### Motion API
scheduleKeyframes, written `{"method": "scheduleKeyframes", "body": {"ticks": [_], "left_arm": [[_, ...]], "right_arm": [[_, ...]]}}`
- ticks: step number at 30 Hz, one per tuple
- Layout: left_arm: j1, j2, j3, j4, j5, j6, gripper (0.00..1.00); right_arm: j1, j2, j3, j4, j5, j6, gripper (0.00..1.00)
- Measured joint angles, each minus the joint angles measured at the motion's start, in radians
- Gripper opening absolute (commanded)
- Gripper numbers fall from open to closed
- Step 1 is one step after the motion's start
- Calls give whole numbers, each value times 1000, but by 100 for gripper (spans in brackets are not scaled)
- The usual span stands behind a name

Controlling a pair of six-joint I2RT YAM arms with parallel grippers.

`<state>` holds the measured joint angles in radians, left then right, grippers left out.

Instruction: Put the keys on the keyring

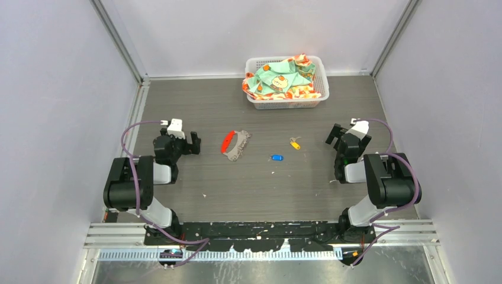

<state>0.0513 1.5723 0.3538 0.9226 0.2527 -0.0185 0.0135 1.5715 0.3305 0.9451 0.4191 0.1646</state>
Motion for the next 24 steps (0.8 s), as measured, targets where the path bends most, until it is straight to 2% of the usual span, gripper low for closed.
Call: {"method": "scheduleKeyframes", "body": {"ticks": [10, 13, 15, 17, 21, 24], "left_arm": [[0, 0, 0, 0, 0, 0, 100], [5, -18, 2, -27, 0, -5, 100], [13, -70, 39, -151, 0, -8, 100], [17, -118, 141, -333, 1, -5, 100], [22, -133, 507, -756, 30, 13, 100], [23, -133, 676, -956, 64, 37, 100]], "right_arm": [[0, -12, -3, -6, 20, 13, 100], [16, -105, -25, -59, 43, 14, 100], [26, -213, -14, -156, 40, 24, 100], [32, -301, 52, -296, 34, 72, 100], [31, -315, 281, -537, -59, 217, 100], [31, -317, 391, -655, -143, 313, 100]]}}
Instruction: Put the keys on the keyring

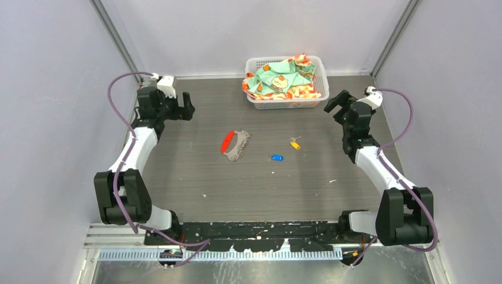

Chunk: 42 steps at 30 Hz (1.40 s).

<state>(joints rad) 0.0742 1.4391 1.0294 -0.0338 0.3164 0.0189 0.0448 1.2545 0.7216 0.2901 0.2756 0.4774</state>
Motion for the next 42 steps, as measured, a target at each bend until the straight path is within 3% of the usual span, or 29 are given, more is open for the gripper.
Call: {"method": "scheduleKeyframes", "body": {"ticks": [5, 9, 14, 17, 24, 28, 42], "left_arm": [[0, -4, 44, -208, 53, 29, 100], [0, -3, 51, -339, 85, 42, 100], [0, 16, 123, -451, 86, 47, 100], [0, 23, 156, -486, 80, 58, 100], [0, 24, 182, -584, 69, 71, 100], [0, 24, 182, -626, 69, 77, 99], [0, 20, 182, -702, 96, 120, 94]], "right_arm": [[0, -42, 48, -103, -148, 157, 100], [45, -31, 85, -172, -235, 156, 100], [432, 97, 249, -304, -65, -8, 99], [554, 215, 351, -344, -58, -85, 90], [594, 564, 613, -454, -109, -246, 73], [642, 742, 762, -500, -137, -331, 70], [693, 900, 929, -559, -222, -426, 54]]}}
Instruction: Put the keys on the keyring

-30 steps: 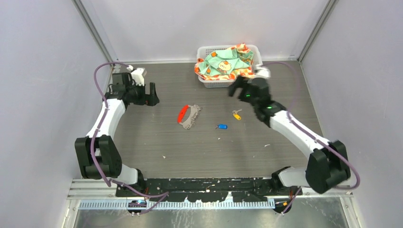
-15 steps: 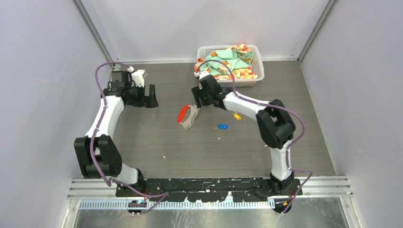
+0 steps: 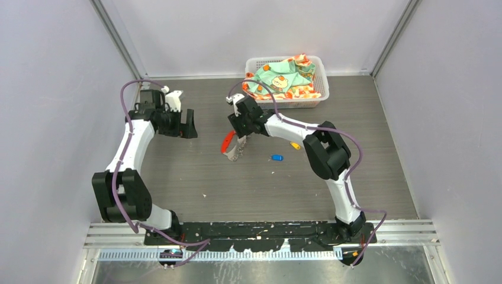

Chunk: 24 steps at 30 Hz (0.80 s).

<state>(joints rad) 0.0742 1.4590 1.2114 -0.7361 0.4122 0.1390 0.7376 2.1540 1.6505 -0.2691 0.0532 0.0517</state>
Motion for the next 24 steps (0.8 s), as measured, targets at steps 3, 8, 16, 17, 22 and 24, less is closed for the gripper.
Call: {"method": "scheduleKeyframes", "body": {"ticks": [3, 8, 16, 17, 22, 24], "left_arm": [[0, -6, 0, -8, 2, 4, 93], [0, -20, 0, -24, 8, 23, 92], [0, -23, 0, -45, 28, 29, 89], [0, -23, 0, -47, 32, 29, 89], [0, -23, 0, -53, 52, 33, 89], [0, -23, 0, -55, 58, 36, 88]], "right_arm": [[0, 24, 8, -1, 5, -6, 51], [0, 61, 23, -1, 18, -23, 48], [0, 98, 54, 12, 35, -29, 36], [0, 100, 56, 14, 36, -29, 33], [0, 100, 60, 33, 45, -32, 19], [0, 100, 60, 36, 50, -34, 17]]}}
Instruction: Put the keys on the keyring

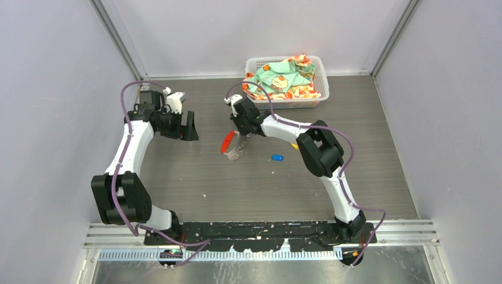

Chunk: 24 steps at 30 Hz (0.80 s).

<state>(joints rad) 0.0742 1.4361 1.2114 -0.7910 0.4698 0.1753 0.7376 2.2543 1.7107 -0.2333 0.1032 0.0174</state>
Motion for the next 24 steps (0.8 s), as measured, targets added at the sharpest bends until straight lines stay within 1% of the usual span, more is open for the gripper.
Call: {"method": "scheduleKeyframes", "body": {"ticks": [3, 7, 12, 16, 20, 21, 24], "left_arm": [[0, 0, 0, -1, 4, 8, 88], [0, -1, 0, -9, 11, 16, 88], [-1, -18, 0, -15, 24, 18, 89], [-2, -45, 0, -15, 31, 20, 88], [-2, -49, 0, -16, 32, 21, 89], [-2, -49, 0, -18, 32, 21, 89], [-2, -49, 0, -21, 32, 24, 89]], "right_arm": [[0, 0, 0, 1, 6, -1, 18], [0, 0, 0, 1, 18, -2, 23], [0, 0, 0, 2, 42, -7, 23], [0, 0, 0, 2, 53, -17, 17], [0, 0, 0, 2, 53, -21, 3], [0, 0, 0, 2, 53, -21, 1], [0, 0, -2, 2, 52, -21, 1]]}}
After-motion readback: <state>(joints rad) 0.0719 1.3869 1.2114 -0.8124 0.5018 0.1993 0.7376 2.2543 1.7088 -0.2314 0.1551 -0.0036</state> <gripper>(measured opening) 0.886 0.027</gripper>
